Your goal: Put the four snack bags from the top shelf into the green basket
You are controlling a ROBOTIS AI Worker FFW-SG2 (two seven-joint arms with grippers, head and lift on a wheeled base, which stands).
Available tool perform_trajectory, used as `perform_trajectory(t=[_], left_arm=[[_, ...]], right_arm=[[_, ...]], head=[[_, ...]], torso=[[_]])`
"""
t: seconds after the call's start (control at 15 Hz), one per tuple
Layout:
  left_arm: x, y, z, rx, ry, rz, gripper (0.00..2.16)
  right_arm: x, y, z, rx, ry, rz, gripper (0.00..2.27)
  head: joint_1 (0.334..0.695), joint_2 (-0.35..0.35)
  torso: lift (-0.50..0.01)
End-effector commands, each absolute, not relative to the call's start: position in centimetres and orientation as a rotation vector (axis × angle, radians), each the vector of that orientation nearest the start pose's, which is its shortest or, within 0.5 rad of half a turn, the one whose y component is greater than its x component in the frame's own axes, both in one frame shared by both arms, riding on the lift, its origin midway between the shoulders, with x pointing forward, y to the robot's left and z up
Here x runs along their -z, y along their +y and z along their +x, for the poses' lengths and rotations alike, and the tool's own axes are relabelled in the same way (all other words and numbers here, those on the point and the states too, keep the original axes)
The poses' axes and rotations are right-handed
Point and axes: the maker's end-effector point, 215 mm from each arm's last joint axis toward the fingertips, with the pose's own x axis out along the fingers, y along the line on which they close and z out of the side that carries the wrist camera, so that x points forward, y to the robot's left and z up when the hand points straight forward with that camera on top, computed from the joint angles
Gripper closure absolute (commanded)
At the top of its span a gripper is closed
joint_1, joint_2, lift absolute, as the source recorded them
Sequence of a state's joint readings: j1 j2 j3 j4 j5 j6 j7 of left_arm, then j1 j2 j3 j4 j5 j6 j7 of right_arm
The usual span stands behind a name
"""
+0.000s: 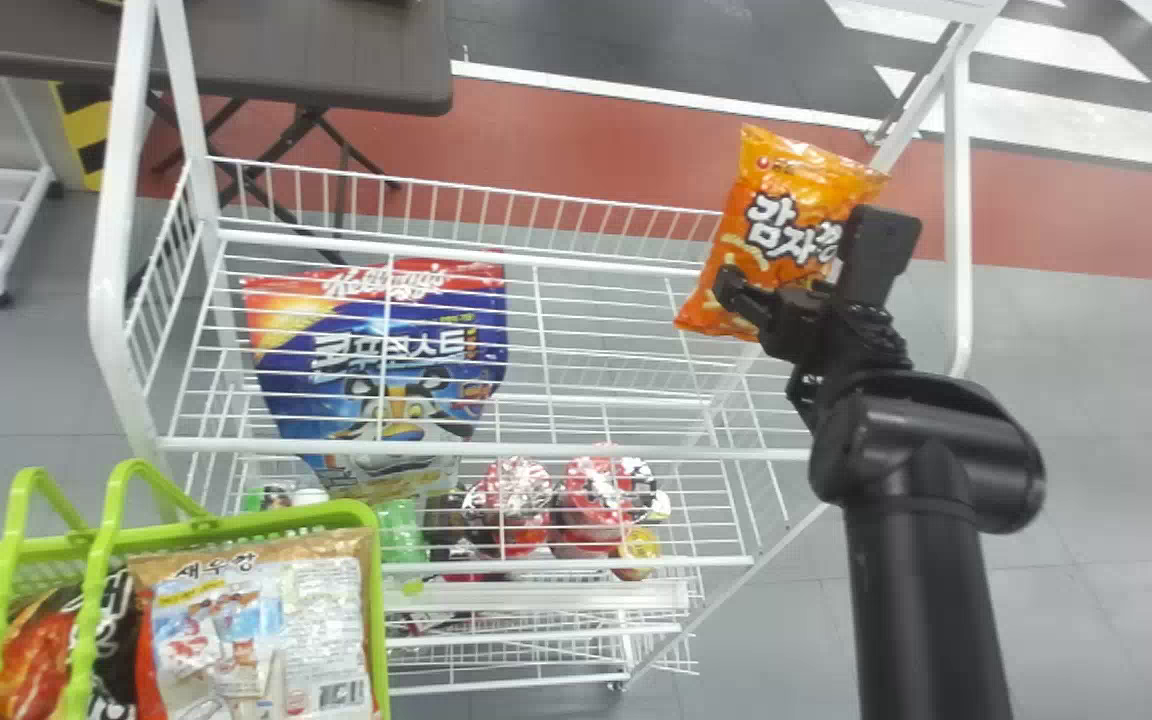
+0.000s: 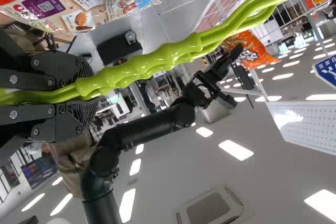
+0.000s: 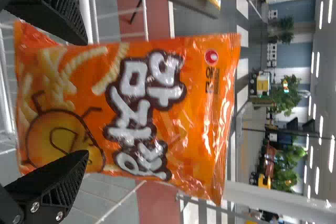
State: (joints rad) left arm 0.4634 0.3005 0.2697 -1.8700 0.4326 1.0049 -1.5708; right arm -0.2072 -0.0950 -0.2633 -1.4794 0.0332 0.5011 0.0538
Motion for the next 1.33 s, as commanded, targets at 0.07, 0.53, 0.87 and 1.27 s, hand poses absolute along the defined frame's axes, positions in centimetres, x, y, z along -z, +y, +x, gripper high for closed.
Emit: perform_trajectory(t=[0.07,0.53,0.87,1.27], left_arm=[[39.9,17.2,22.6,1.289,0.732,-0.938,2.15],[39.9,17.2,22.7,1.289,0.731,-0.938,2.15],[39.9,17.2,22.8,1.287,0.729,-0.938,2.15],[39.9,17.3,22.9,1.284,0.724,-0.941,2.15]], right_arm=[[40.8,-41.8,62.2,0.245,0.389,0.002,1.69],[38.3,-42.2,59.6,0.252,0.259,0.005,2.25],[34.6,-36.6,55.6,0.111,0.16,0.034,2.25],[29.7,-19.5,46.4,-0.27,0.177,0.163,2.25]], head=[[0.695,-0.312],[0.695,-0.32],[0.695,-0.326],[0.695,-0.171]], torso=[[0.0],[0.0],[0.0],[0.0]])
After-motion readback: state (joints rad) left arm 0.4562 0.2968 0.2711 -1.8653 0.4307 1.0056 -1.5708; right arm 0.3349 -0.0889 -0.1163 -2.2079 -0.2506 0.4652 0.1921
